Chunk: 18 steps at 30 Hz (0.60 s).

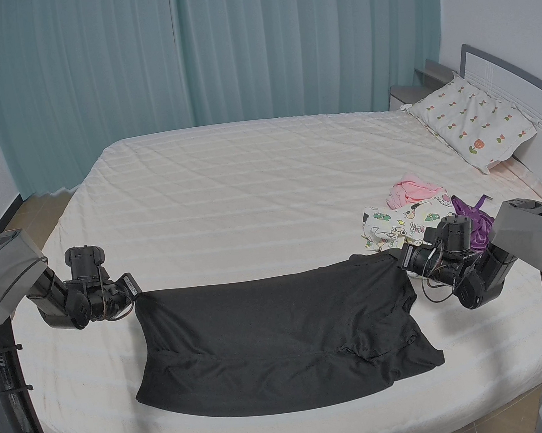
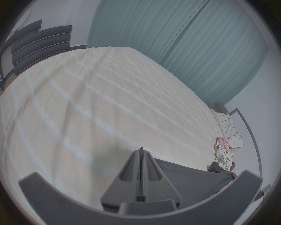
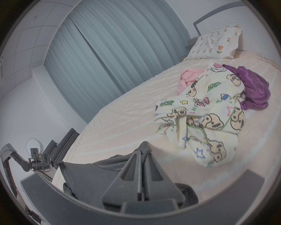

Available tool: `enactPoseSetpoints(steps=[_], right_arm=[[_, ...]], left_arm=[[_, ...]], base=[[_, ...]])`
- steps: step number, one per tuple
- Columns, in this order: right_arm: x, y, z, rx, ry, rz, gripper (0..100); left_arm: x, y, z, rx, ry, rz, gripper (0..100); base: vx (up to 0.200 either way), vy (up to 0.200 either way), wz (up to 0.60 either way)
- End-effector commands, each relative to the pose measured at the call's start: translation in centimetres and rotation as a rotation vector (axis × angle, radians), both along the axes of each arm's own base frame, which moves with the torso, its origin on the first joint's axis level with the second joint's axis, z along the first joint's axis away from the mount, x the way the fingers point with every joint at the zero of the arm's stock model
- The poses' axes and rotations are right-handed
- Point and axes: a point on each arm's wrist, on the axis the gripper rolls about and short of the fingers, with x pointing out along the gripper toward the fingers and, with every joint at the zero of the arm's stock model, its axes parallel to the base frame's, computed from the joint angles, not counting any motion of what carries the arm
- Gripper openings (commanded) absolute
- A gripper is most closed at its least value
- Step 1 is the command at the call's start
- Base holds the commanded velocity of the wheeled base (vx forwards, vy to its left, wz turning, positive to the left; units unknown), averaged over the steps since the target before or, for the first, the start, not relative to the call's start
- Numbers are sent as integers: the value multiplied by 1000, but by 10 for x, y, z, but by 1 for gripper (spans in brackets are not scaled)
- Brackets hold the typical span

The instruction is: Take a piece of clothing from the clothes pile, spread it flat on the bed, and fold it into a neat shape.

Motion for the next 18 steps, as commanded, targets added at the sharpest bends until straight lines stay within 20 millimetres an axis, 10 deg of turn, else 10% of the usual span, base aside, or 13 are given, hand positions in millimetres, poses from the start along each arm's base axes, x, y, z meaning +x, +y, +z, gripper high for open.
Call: enactPoseSetpoints(steps=[1,18], right_arm=[[-13,-2,3,2,10,11,0],[-89,-19,-37,-101,187,116,0]], left_arm=[[-7,0,0,2,12,2,0],[-63,3,-23,123,177,-103,0]], base=[[0,0,0],[0,0,0]])
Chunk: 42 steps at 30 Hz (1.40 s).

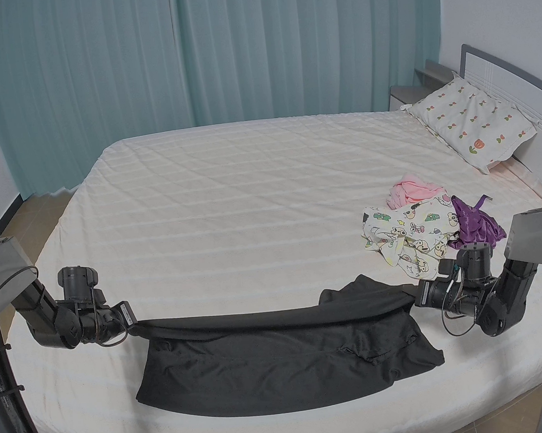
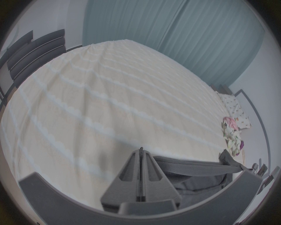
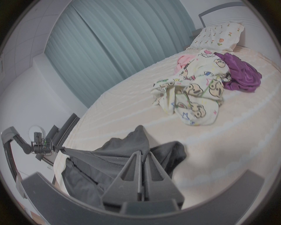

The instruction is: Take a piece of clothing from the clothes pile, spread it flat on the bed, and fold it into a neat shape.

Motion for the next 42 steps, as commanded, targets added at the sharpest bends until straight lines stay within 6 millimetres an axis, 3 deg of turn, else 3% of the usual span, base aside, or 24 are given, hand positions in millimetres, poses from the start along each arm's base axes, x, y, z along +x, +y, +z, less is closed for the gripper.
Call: enactPoseSetpoints(steps=[1,9,10,11,20,27,32,38,42], right_arm=[[-24,-1,-24,-42,80,27,0],[-42,4,-41,-77,131,69,0],[-44,5,-41,-78,135,71,100],[-45,5,-41,-78,140,74,100],[-42,6,-29,-54,76,65,100],[-26,7,14,65,-37,7,100],[-13,23,10,91,8,39,100],[12,39,-9,123,192,31,100],[13,36,-15,150,254,61,100]], left_arm=[[-18,-1,-13,18,72,-23,0],[-36,-3,-36,31,178,-57,0],[-39,-3,-39,38,191,-68,0],[-41,-4,-42,45,205,-77,100],[-50,-4,-47,48,241,-82,100],[-53,16,-24,-37,178,41,100],[-47,23,0,-247,99,136,100],[-43,2,0,-366,129,184,100],[-40,-7,1,-405,135,197,100]], base=[[0,0,0],[0,0,0],[0,0,0],[0,0,0],[0,0,0],[0,0,0],[0,0,0],[0,0,0],[0,0,0]])
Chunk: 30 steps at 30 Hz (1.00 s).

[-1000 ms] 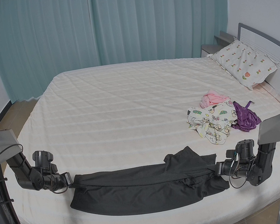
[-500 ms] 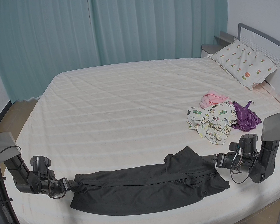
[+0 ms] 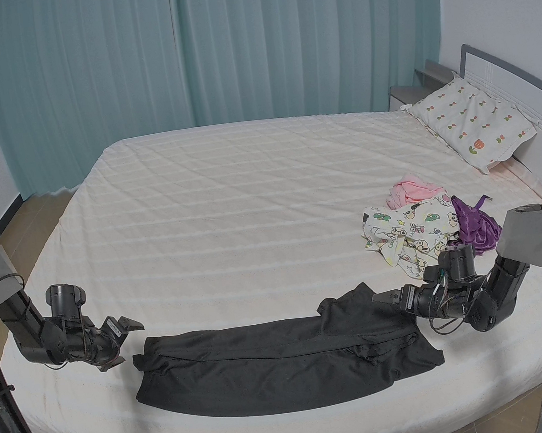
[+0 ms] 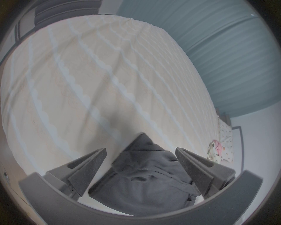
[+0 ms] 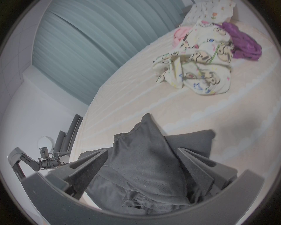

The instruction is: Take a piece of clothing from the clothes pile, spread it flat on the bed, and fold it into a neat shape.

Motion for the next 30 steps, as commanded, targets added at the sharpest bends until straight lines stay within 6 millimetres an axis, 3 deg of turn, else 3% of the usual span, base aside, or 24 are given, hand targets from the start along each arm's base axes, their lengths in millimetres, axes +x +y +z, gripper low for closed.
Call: enactPoseSetpoints(steps=[1,9,10,20,30], right_arm=[[14,4,-14,40,52,33,100],[19,5,-24,40,75,36,100],[18,4,-24,39,80,35,0],[-4,0,-7,31,85,41,0],[-27,-18,21,96,91,63,0]], left_arm=[[5,-16,6,-47,-15,-10,100],[3,-16,-1,-40,-39,-9,100],[3,-17,-2,-40,-42,-11,100],[0,-17,-4,-37,-38,-14,100],[-1,-18,-5,-35,-35,-20,100]], base=[[0,0,0],[0,0,0],[0,0,0],[0,0,0],[0,0,0]])
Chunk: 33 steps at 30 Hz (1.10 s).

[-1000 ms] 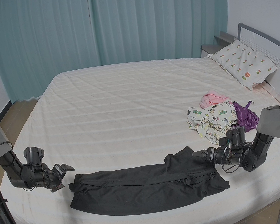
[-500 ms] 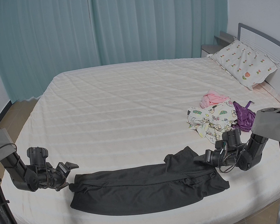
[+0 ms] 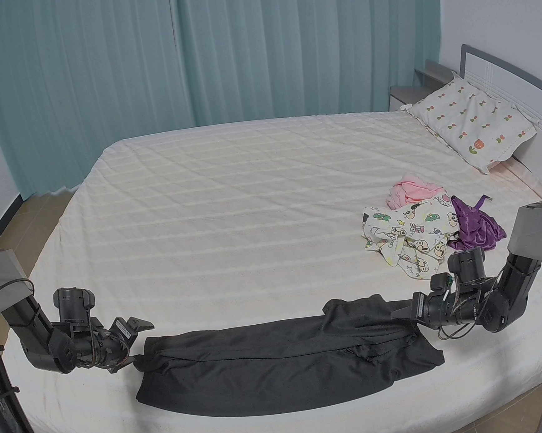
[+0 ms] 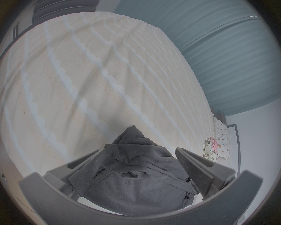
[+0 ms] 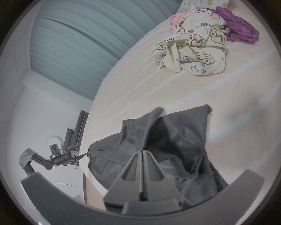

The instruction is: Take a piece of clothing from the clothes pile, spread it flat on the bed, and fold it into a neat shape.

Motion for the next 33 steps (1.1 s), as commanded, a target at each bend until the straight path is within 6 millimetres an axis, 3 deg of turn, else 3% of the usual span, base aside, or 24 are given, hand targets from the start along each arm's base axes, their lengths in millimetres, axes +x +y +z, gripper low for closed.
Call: enactPoseSetpoints(steps=[1,13,21,22,33], right_arm=[[-6,-9,17,21,-22,-9,0],[-22,-13,-2,-43,71,48,0],[-27,-14,-4,-84,98,85,0],[-27,-14,-4,-91,100,84,100],[-19,-24,13,-70,30,49,100]], left_arm=[[0,0,-2,0,6,-1,100],[-1,0,-2,-1,10,-1,100],[-1,-1,-2,1,3,-2,100],[-2,-1,-3,2,4,-3,100],[10,1,3,15,-33,14,100]], base=[[0,0,0],[0,0,0],[0,0,0],[0,0,0],[0,0,0]])
